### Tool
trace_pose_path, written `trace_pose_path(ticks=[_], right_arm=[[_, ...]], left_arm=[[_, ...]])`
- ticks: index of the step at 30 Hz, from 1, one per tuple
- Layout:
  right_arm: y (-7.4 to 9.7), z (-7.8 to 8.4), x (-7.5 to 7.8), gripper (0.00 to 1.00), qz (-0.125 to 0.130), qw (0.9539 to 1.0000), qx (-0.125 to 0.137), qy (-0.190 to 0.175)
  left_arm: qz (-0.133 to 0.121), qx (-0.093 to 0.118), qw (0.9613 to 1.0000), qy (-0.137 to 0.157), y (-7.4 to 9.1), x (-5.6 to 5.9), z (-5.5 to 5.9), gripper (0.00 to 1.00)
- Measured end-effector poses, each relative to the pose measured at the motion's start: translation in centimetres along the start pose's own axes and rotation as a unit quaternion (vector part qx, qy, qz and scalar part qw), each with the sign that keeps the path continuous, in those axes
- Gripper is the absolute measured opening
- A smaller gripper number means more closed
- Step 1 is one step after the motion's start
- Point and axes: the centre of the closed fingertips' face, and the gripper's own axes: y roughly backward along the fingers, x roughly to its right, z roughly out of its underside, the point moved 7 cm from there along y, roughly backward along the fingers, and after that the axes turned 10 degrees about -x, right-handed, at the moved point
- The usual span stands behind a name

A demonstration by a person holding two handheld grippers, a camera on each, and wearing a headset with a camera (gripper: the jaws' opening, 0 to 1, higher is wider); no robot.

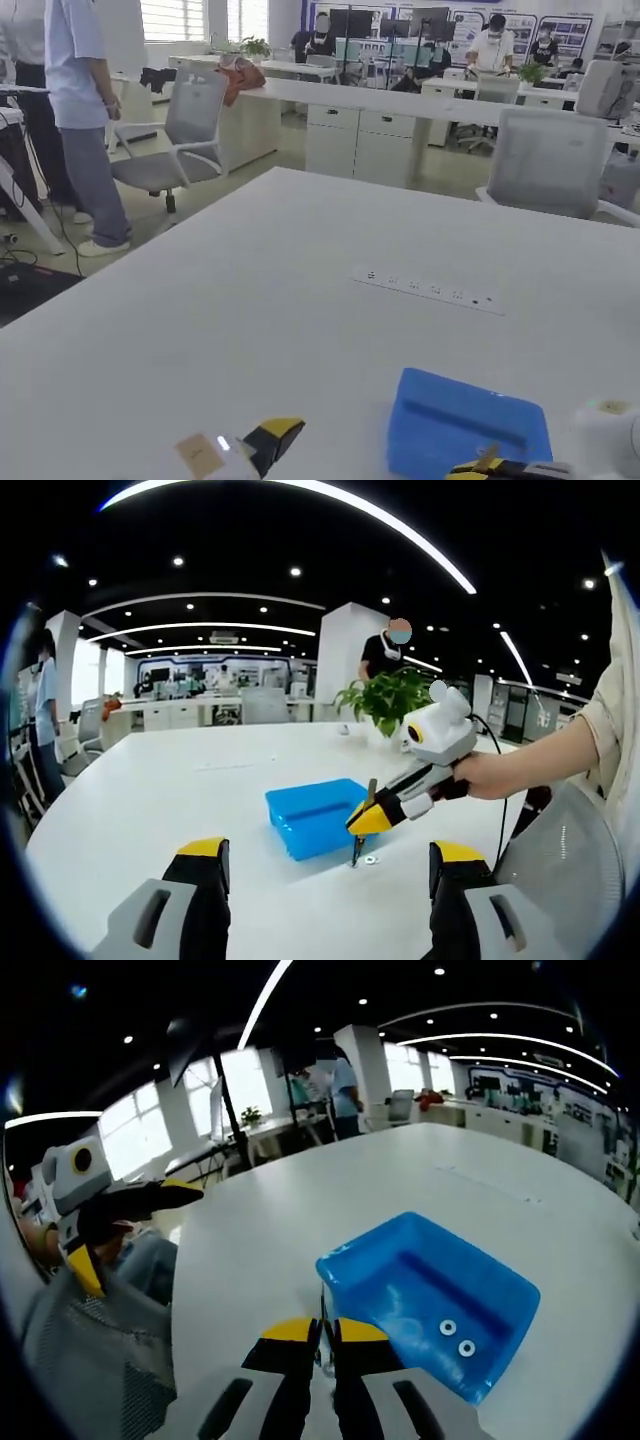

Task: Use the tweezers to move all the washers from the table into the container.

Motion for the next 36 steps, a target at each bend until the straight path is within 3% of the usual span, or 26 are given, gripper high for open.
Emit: trace_pose_path(ticks=[4,11,15,23,28,36], right_arm=[[-0.2,0.1,-0.2,0.03,0.009,0.9993,-0.017,0.031],[-0.4,0.2,-0.9,0.03,0.003,0.9984,-0.013,0.056],[-0.2,0.3,-1.1,0.02,0.015,0.9969,-0.018,0.075],[0.6,-0.1,-0.6,0.02,0.010,0.9993,0.010,0.034],[1.8,-1.6,-0.2,0.02,0.009,0.9988,0.035,0.034],[3.8,-4.4,1.7,0.02,0.021,0.9948,0.099,0.010]], left_arm=[[0.000,-0.004,1.0000,-0.001,-0.1,0.0,0.1,0.83],[0.000,-0.009,1.0000,-0.001,-0.1,0.0,0.2,0.83],[0.003,-0.017,0.9998,-0.002,-0.3,0.1,0.4,0.83],[0.002,-0.029,0.9996,-0.004,-0.4,0.0,0.6,0.83],[-0.001,-0.034,0.9994,-0.004,-0.4,0.0,0.8,0.83],[0.001,-0.042,0.9991,-0.005,-0.5,0.0,0.9,0.82]])
